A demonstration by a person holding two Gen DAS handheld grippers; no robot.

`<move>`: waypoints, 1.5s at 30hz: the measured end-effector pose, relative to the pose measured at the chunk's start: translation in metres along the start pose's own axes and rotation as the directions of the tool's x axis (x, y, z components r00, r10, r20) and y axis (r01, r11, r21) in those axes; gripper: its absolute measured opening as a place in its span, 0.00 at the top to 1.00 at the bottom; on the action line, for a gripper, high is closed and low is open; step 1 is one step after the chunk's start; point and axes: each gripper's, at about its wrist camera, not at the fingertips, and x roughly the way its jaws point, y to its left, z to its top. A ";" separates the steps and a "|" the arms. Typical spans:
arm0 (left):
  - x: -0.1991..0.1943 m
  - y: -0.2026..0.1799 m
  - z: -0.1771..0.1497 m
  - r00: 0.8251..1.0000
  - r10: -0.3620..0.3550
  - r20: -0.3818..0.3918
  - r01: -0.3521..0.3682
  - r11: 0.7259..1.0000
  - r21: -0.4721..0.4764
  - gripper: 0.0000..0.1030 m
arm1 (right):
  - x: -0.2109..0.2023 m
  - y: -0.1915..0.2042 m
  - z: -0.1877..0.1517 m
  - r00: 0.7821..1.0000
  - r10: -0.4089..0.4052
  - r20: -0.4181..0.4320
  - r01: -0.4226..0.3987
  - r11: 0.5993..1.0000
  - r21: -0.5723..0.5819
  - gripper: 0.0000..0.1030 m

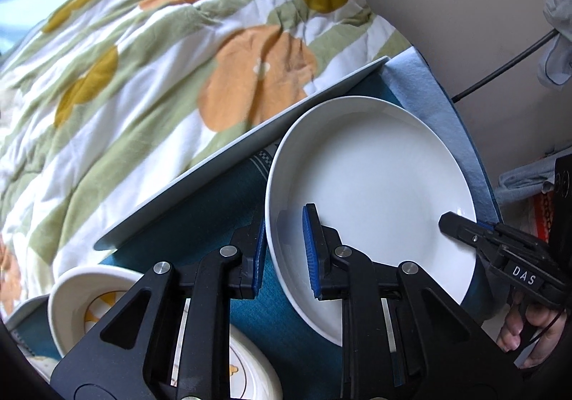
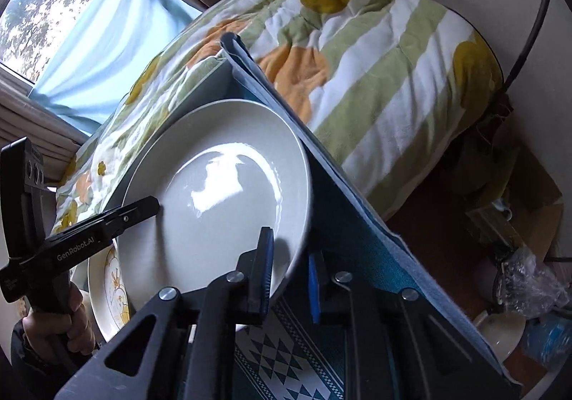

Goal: Organize plates and bowls
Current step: 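Carry the white plate and lower it onto the yellow duck-print plate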

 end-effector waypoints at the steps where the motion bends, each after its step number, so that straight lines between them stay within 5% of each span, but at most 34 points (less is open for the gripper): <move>1: -0.004 -0.001 -0.001 1.000 0.004 0.009 -0.004 1.000 0.002 0.84 | -0.003 0.001 -0.002 1.000 0.004 0.004 -0.004 1.000 -0.004 0.85; 11: -0.073 -0.012 -0.023 0.990 0.056 0.129 -0.048 0.997 -0.058 0.84 | -0.045 0.026 -0.001 0.995 0.061 0.074 -0.050 0.989 -0.136 0.85; 20: -0.162 -0.028 -0.097 0.955 0.171 0.242 -0.113 0.965 -0.238 0.84 | -0.100 0.062 -0.022 0.986 0.157 0.052 -0.131 0.935 -0.329 0.85; 25: -0.199 -0.033 -0.162 0.931 0.259 0.259 -0.155 0.919 -0.362 0.84 | -0.116 0.086 -0.052 0.975 0.220 -0.012 -0.201 0.866 -0.459 0.85; 34: -0.232 -0.012 -0.288 0.901 0.382 0.204 -0.206 0.792 -0.575 0.84 | -0.102 0.130 -0.130 0.946 0.272 -0.175 -0.321 0.722 -0.613 0.85; 40: -0.221 0.015 -0.365 0.907 0.391 0.156 -0.199 0.725 -0.660 0.84 | -0.075 0.154 -0.183 0.934 0.244 -0.261 -0.357 0.654 -0.667 0.85; 45: -0.198 0.042 -0.397 0.922 0.360 0.144 -0.174 0.715 -0.677 0.83 | -0.048 0.164 -0.210 0.939 0.204 -0.275 -0.341 0.640 -0.689 0.85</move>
